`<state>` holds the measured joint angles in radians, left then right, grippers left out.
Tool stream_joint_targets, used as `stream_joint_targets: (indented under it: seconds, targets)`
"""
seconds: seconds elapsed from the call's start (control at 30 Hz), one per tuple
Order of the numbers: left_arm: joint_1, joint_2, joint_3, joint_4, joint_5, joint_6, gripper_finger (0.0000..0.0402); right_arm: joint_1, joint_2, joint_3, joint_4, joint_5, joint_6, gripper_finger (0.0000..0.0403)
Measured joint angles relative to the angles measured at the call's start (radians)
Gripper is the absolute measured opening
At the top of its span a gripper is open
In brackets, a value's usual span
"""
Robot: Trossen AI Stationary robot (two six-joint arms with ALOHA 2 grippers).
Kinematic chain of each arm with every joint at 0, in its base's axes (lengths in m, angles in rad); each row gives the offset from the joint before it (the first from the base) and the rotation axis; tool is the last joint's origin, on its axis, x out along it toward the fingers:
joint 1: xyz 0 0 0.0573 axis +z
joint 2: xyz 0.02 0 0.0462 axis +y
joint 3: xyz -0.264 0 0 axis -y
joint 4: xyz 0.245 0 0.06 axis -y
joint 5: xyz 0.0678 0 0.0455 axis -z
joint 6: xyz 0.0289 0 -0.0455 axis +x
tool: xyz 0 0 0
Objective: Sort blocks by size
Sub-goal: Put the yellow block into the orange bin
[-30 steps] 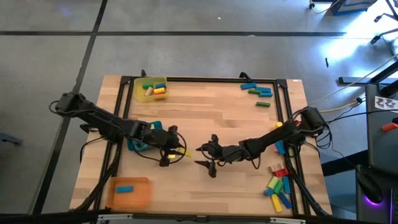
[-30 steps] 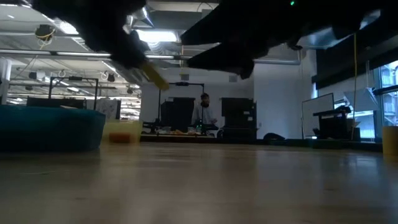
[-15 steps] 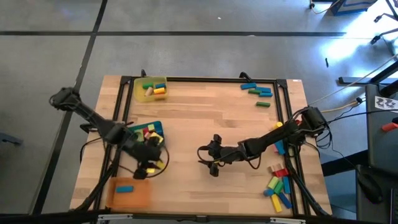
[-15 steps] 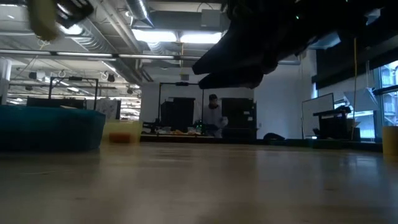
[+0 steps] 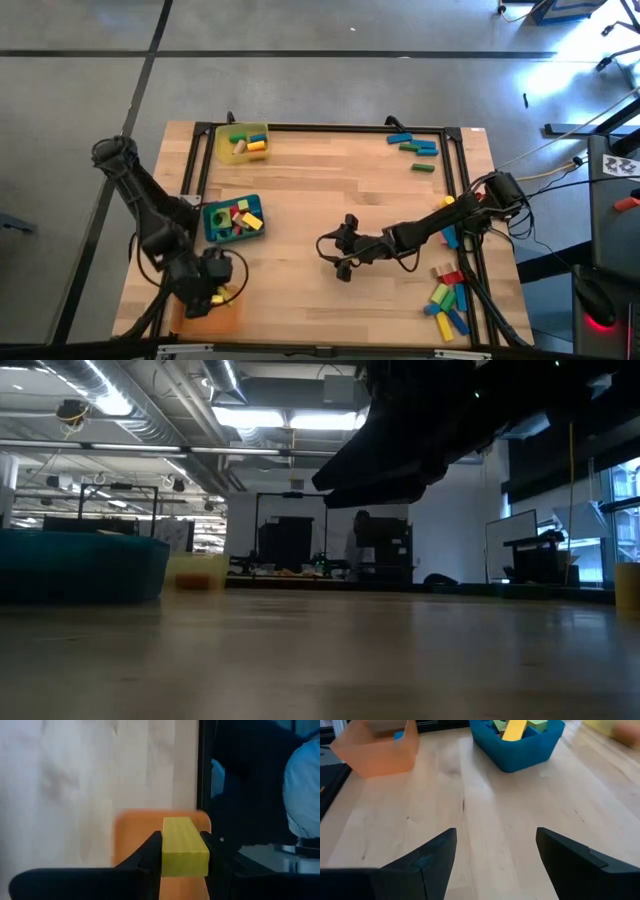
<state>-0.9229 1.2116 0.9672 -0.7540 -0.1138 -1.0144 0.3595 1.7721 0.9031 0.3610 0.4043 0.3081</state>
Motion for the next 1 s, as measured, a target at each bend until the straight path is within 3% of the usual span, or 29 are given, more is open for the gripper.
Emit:
stream_joint_targets:
  seconds: [0.27,0.47,1.0]
  targets:
    - [-0.112,0.129,0.000,0.002,0.076,-0.222,0.0092,0.000,0.001,0.000,-0.008,0.004,0.000,0.0276]
    - [-0.154,0.229,0.000,0.005,0.180,-0.308,0.0092,0.000,0.001,-0.001,-0.008,0.004,0.000,0.0276]
    - [-0.152,0.324,-0.040,-0.018,0.314,-0.274,0.0099,0.000,0.002,-0.001,-0.021,0.007,0.001,0.0276]
